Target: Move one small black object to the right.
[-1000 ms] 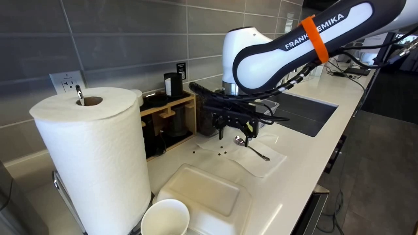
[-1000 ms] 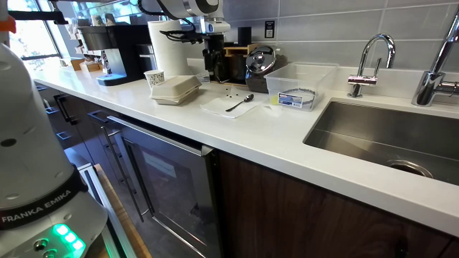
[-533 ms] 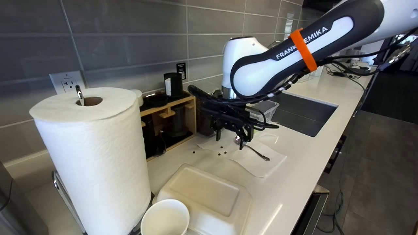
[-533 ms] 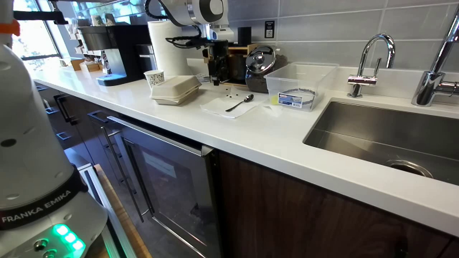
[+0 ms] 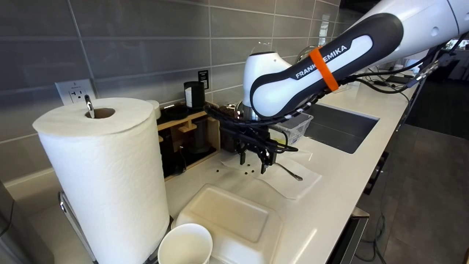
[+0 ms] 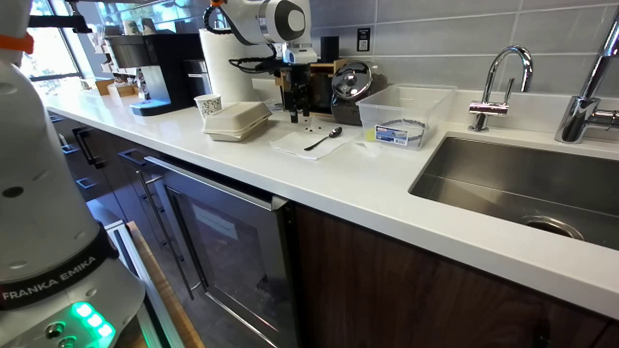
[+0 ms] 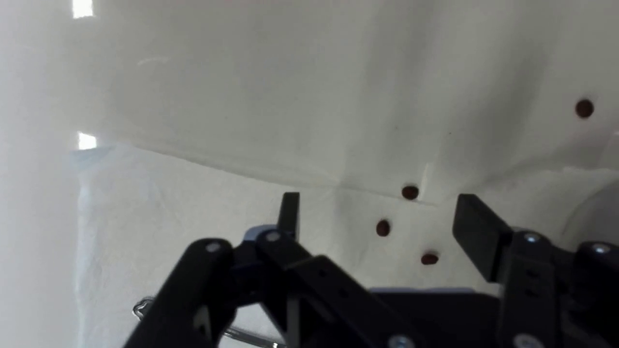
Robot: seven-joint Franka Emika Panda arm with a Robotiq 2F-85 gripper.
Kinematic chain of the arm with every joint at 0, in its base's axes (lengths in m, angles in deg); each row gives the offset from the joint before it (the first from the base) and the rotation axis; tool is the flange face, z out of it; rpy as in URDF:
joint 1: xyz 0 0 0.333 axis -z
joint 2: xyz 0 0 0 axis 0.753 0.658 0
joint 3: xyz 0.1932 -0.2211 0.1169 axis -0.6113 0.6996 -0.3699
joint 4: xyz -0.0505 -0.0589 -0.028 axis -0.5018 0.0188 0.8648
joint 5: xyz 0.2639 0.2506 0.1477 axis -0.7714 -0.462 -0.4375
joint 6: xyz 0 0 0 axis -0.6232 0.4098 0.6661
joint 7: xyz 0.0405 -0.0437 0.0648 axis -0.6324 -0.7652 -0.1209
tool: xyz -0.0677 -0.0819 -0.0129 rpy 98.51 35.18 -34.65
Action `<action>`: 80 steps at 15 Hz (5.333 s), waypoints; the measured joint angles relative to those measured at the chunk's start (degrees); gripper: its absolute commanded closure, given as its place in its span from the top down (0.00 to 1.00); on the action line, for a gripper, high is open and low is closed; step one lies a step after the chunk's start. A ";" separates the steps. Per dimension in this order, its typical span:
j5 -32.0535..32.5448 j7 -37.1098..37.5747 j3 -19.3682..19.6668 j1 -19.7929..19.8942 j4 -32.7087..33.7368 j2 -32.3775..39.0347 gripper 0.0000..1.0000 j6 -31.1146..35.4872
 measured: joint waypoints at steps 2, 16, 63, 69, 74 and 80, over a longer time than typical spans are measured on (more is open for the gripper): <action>0.00 0.25 0.15 -0.30 1.14 1.15 0.70 0.02; 0.03 1.32 1.93 -1.49 4.44 4.99 0.47 1.13; 0.20 1.81 2.82 -2.65 4.45 5.95 0.13 2.40; 0.20 1.81 2.82 -2.65 4.46 5.93 0.05 2.41; 0.20 1.81 2.82 -2.65 4.48 5.93 0.02 2.42; 0.20 1.81 2.82 -2.70 4.55 5.93 0.02 2.42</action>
